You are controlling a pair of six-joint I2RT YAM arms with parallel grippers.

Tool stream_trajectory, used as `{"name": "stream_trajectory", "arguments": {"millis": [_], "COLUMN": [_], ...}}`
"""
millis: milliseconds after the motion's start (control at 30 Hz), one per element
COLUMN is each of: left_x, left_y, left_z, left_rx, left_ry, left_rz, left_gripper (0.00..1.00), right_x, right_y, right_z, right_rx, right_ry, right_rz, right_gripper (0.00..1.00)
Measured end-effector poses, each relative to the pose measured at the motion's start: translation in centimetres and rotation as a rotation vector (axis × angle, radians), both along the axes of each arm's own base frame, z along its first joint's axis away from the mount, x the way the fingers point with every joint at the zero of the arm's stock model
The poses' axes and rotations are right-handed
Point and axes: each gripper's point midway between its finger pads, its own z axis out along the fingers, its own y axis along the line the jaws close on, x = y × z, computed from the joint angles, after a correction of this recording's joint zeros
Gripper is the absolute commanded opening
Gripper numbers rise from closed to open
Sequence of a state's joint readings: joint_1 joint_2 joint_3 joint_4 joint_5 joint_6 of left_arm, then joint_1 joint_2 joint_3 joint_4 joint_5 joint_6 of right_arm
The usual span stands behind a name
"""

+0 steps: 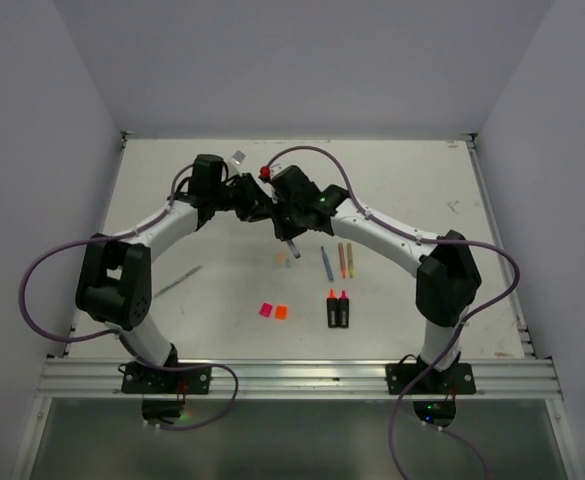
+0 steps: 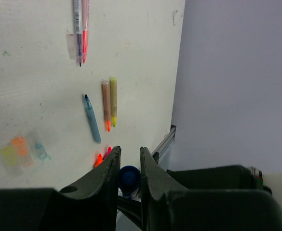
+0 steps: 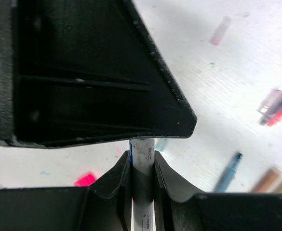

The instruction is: Open the pen caps

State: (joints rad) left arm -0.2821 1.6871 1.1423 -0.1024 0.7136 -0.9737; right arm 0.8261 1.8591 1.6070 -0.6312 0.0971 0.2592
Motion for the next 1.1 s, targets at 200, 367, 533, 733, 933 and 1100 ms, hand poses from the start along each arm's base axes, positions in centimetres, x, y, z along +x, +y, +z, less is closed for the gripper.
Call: {"name": "stream_trajectory", "arguments": {"millis": [200,367,533,733,933,1100], "left_x": [0.1,1.8,2.6,6.8,7.8,6.5], "left_y": [-0.1,2.0,2.3,2.7,3.6,4.1], "left_z": [-0.5,0.7,1.6,1.0,-4.4,-9.2], "left_rx": [-0.060,-0.104,-0.117,0.048,0.207,0.270], "left_ry": [-0.055,-0.167,-0.219,-0.233,-0.147,-0.028], "left_rz": [-0.011,0.055,0.065,0.058,0.014,-0.023], "left_gripper": [0.00,0.00,0.00,0.00,0.00,0.04], "right_x": [-1.1,-3.1,-4.1,1.3,8.9,12.4], "right_y": [1.0,1.4,2.7,0.7,-6.9,-14.6], "right_z": [-0.4,0.6,4.0,4.0,3.3,-2.4], "right_rx": [0.410,0.761,0.930,0.659,0.330,0.099], "right_ry": [0.283,0.588,0.662,0.428,0.155,0.158], "right_rz": [0.105,0.075,0.149,-0.009,-0.307,-0.514], "right_gripper": [0.00,0.00,0.00,0.00,0.00,0.00]}}
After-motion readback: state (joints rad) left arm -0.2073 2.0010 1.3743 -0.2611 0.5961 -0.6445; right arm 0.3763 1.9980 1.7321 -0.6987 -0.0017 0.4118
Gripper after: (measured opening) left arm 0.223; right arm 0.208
